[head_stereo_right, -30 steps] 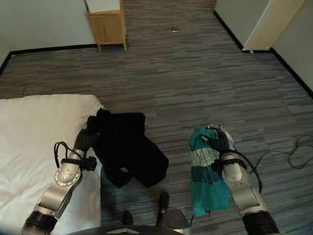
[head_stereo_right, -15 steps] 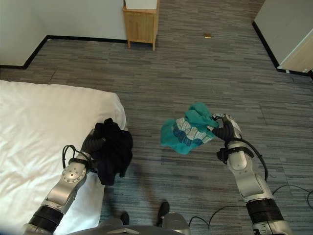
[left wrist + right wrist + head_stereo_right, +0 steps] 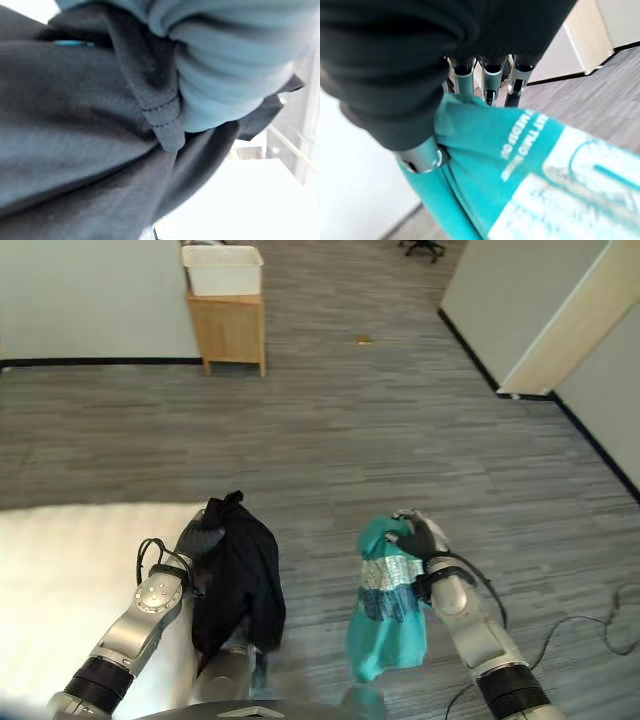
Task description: Pick up bed clothes into laundry basket.
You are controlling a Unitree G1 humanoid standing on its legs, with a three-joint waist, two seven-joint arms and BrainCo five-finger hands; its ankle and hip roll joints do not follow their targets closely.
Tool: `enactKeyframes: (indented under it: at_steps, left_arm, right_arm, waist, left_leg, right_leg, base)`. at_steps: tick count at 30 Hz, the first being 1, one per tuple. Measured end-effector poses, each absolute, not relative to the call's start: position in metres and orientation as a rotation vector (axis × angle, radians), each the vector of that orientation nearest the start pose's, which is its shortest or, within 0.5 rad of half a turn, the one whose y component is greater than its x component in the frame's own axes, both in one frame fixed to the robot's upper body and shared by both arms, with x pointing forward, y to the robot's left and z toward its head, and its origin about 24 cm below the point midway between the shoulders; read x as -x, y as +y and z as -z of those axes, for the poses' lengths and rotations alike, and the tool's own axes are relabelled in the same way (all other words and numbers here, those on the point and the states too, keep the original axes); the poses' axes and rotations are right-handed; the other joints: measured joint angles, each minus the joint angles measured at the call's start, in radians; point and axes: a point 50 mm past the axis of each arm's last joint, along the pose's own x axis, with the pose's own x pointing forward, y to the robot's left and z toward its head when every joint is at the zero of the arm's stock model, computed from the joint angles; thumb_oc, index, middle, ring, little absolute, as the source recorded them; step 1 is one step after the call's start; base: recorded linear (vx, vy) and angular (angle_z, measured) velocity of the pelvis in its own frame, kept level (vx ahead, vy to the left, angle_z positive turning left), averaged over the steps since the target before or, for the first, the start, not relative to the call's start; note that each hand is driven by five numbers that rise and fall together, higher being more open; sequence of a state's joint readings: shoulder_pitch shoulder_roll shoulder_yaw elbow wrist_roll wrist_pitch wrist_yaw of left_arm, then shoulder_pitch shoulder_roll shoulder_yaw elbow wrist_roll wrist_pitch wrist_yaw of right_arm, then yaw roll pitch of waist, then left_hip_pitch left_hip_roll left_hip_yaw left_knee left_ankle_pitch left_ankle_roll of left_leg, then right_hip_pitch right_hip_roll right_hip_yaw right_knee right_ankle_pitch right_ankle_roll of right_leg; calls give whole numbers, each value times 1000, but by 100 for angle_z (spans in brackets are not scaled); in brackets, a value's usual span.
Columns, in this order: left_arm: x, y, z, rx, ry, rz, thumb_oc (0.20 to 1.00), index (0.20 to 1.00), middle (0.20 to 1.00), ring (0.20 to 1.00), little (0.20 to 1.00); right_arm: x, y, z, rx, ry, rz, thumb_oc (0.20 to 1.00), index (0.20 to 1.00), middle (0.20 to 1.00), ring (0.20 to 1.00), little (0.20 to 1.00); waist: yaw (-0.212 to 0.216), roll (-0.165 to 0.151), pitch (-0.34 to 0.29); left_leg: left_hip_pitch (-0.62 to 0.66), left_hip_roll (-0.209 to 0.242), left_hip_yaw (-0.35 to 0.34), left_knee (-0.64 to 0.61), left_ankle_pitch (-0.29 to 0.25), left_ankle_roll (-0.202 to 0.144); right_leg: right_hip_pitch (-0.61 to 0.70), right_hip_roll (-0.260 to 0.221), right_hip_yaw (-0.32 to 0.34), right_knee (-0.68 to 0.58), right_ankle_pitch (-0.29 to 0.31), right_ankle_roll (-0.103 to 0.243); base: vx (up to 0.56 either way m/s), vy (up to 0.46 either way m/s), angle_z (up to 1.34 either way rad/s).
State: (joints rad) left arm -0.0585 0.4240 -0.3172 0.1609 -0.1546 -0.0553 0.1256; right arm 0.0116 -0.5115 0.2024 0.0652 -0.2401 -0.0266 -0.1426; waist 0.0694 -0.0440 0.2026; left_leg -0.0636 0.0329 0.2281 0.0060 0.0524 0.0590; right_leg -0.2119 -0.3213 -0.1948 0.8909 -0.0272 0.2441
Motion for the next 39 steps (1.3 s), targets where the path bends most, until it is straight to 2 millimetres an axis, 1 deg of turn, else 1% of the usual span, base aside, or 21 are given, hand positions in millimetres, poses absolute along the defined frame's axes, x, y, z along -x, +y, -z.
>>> enactKeyframes:
  at_steps: [5, 7, 8, 11, 13, 15, 17, 18, 21, 22, 23, 24, 25, 26, 28, 29, 31, 32, 37, 38, 39]
  left_arm:
    - [-260, 171, -30, -306, 58, 163, 200, 200, 200, 200, 200]
    - [-260, 174, -27, -312, 71, 156, 200, 200, 200, 200, 200]
    - [-258, 175, -22, -310, 94, 156, 200, 200, 200, 200, 200]
    - [-256, 172, -16, -292, 115, 159, 200, 200, 200, 200, 200]
    - [-256, 164, -14, -272, 116, 180, 200, 200, 200, 200, 200]
    - [-251, 155, -10, -244, 129, 197, 200, 200, 200, 200, 200]
    - [-247, 150, -7, -219, 137, 208, 200, 200, 200, 200, 200]
    - [-250, 149, -13, -218, 112, 214, 200, 200, 200, 200, 200]
    - [-253, 150, -17, -228, 97, 218, 200, 200, 200, 200, 200]
    - [-253, 149, -16, -228, 98, 222, 200, 200, 200, 200, 200]
    - [-256, 151, -19, -232, 88, 226, 200, 200, 200, 200, 200]
    - [-259, 150, -22, -233, 77, 226, 200, 200, 200, 200, 200]
    - [-262, 146, -31, -233, 38, 233, 200, 200, 200, 200, 200]
    - [-261, 148, -28, -247, 47, 237, 200, 200, 200, 200, 200]
    - [-258, 151, -23, -255, 72, 238, 200, 200, 200, 200, 200]
    - [-257, 150, -21, -248, 81, 237, 200, 200, 200, 200, 200]
    - [-257, 149, -19, -245, 90, 236, 200, 200, 200, 200, 200]
    - [-257, 151, -13, -227, 116, 218, 200, 200, 200, 200, 200]
    - [-252, 152, -7, -203, 148, 213, 200, 200, 200, 200, 200]
    - [-250, 153, -5, -208, 158, 210, 200, 200, 200, 200, 200]
    - [-249, 160, -4, -233, 166, 200, 200, 200, 200, 200, 200]
  right_arm:
    - [-250, -215, -47, 751, -13, -39, 200, 200, 200, 200, 200]
    - [-253, -217, -51, 752, -24, -26, 200, 200, 200, 200, 200]
    - [-256, -224, -56, 751, -33, 8, 200, 200, 200, 200, 200]
    - [-255, -229, -57, 755, -27, 28, 200, 200, 200, 200, 200]
    - [-251, -231, -53, 757, -9, 28, 200, 200, 200, 200, 200]
    - [-247, -235, -48, 765, 18, 28, 200, 200, 200, 200, 200]
    - [-247, -237, -49, 776, 21, 23, 200, 200, 200, 200, 200]
    - [-251, -238, -56, 794, -1, 16, 200, 200, 200, 200, 200]
    - [-252, -242, -59, 804, -5, 27, 200, 200, 200, 200, 200]
    - [-253, -243, -60, 812, -5, 26, 200, 200, 200, 200, 200]
    - [-253, -244, -56, 801, 3, 31, 200, 200, 200, 200, 200]
    - [-254, -246, -50, 792, 30, 37, 200, 200, 200, 200, 200]
    - [-254, -246, -47, 786, 51, 39, 200, 200, 200, 200, 200]
    - [-255, -241, -43, 766, 59, 33, 200, 200, 200, 200, 200]
    - [-260, -231, -47, 781, 25, -15, 200, 200, 200, 200, 200]
    - [-265, -232, -55, 802, -5, -18, 200, 200, 200, 200, 200]
    - [-266, -234, -56, 807, -6, -13, 200, 200, 200, 200, 200]
    - [-265, -234, -54, 832, 5, -33, 200, 200, 200, 200, 200]
    - [-261, -233, -49, 829, 24, -44, 200, 200, 200, 200, 200]
    - [-259, -230, -47, 819, 23, -50, 200, 200, 200, 200, 200]
    - [-256, -221, -41, 803, 33, -77, 200, 200, 200, 200, 200]
  waist:
    - [-50, 3, 9]
    - [-48, -2, 9]
    - [-52, -1, 9]
    - [-97, 3, 9]
    - [-117, -4, 6]
    - [-122, 18, -8]
    - [-122, 61, -31]
    - [-116, 51, -24]
    - [-121, 17, -4]
    - [-121, 21, -1]
    - [-114, 1, 11]
    - [-93, -17, 26]
    - [-44, -64, 48]
    - [-6, -81, 47]
    - [12, -74, 50]
    - [17, -15, 60]
    - [17, 26, 54]
    - [29, 55, 49]
    - [101, 39, 43]
    - [115, 37, 32]
    - [124, -9, 15]
  left_leg:
    - [78, -51, -98, -94, -6, -13]
    - [106, -71, -124, -96, -46, -12]
    - [159, -89, -129, -96, -83, -6]
    - [225, -90, -166, -95, -133, 2]
    - [299, -78, -200, -97, -199, -34]
    - [368, -39, -213, -97, -240, -75]
    - [368, 4, -189, -78, -238, -82]
    - [324, 19, -144, -12, -254, -126]
    - [309, 26, -126, -50, -255, -131]
    - [284, 54, -125, 9, -184, -144]
    - [200, 63, -126, 242, -245, -213]
    - [60, 86, -139, 548, -241, -232]
    - [-137, 84, -187, 870, -78, -228]
    - [-212, 107, -167, 835, -126, -210]
    - [-200, 137, -83, 439, -131, -175]
    - [-201, 168, -77, 206, -74, -175]
    - [-202, 188, -75, 87, -37, -176]
    - [-210, 195, -63, -97, -5, -195]
    - [-158, 156, -52, -86, 15, -154]
    - [-136, 149, -53, -83, 68, -128]
    - [-123, 107, -22, -64, 153, -77]
  right_leg:
    - [-40, 103, -138, -531, -36, -83]
    - [-49, 151, -137, -683, -9, -108]
    - [-24, 182, -146, -905, 85, -109]
    - [-29, 176, -147, -995, 185, -104]
    - [-2, 171, -144, -990, 194, -109]
    - [48, 198, -145, -974, 298, -179]
    - [62, 244, -159, -969, 277, -236]
    - [79, 254, -138, -967, 261, -286]
    - [128, 256, -125, -967, 249, -302]
    - [173, 284, -135, -962, 211, -291]
    - [209, 297, -134, -958, 122, -273]
    - [228, 302, -145, -954, 97, -275]
    - [231, 274, -138, -947, 84, -279]
    - [246, 268, -120, -952, 57, -276]
    - [263, 270, -98, -965, 54, -264]
    - [293, 304, -100, -969, 57, -263]
    - [324, 329, -95, -987, 52, -260]
    - [360, 344, -71, -988, 14, -245]
    - [494, 278, 31, -956, -95, -156]
    - [505, 262, 54, -931, -129, -130]
    - [485, 208, 68, -849, -158, -92]
  base:
    - [393, -61, 85]
    - [530, -78, 44]
    - [492, -71, 28]
    - [527, -119, 48]
    - [583, -114, 54]
    - [217, -26, 31]
    - [1, 0, -3]
    - [0, 0, 0]
    - [181, -104, 7]
    - [392, -294, 14]
    - [385, -282, 16]
    - [544, -130, -12]
    - [874, 181, -45]
    - [1096, 271, -69]
    - [547, 207, -54]
    - [431, 136, -41]
    - [556, 169, -32]
    - [468, 128, -32]
    - [528, 224, -58]
    - [381, 224, -108]
    - [386, 247, -83]
